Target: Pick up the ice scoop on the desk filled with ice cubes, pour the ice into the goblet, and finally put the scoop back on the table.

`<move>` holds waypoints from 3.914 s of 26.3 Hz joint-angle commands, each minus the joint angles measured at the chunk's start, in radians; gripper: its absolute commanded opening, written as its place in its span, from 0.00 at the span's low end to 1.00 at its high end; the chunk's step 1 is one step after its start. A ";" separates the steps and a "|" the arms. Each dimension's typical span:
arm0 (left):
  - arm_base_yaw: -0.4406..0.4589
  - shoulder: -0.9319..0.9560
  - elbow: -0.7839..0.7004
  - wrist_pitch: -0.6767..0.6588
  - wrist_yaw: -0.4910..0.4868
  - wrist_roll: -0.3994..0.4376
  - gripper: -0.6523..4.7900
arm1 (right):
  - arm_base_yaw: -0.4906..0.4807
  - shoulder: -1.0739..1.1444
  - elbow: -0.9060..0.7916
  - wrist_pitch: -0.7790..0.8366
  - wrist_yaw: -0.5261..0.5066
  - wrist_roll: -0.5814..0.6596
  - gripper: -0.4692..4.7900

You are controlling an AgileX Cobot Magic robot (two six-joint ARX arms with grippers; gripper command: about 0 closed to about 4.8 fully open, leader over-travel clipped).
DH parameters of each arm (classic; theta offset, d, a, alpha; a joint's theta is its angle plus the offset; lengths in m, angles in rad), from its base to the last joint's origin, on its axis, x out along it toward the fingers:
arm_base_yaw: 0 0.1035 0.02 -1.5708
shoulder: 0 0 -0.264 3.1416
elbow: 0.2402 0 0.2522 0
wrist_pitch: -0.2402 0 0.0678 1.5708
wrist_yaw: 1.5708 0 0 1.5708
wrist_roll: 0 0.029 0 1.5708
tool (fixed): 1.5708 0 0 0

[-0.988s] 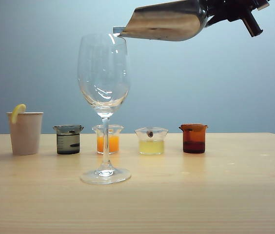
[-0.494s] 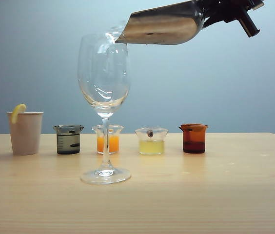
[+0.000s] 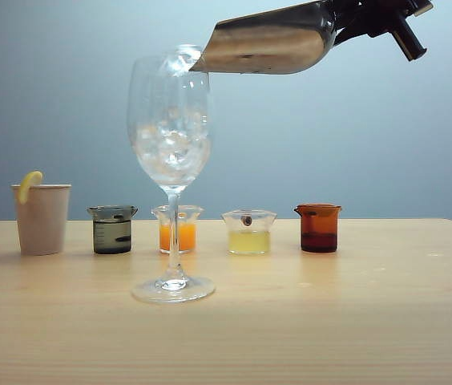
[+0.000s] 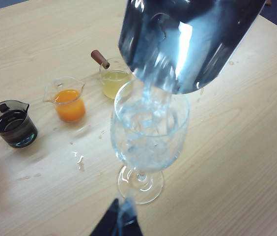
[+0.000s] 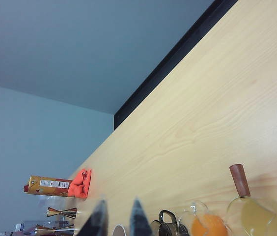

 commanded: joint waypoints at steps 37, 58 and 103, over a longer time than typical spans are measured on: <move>-0.049 0.108 0.177 0.083 0.025 -0.046 0.11 | -0.587 0.082 -0.018 0.115 -0.259 0.026 0.07; -0.072 0.297 0.277 0.156 0.087 -0.041 0.11 | -0.745 0.569 -0.018 0.607 -0.284 -0.038 0.07; -0.073 0.278 0.277 0.094 0.083 0.002 0.11 | -0.986 0.333 -0.322 0.623 -0.480 -0.172 0.49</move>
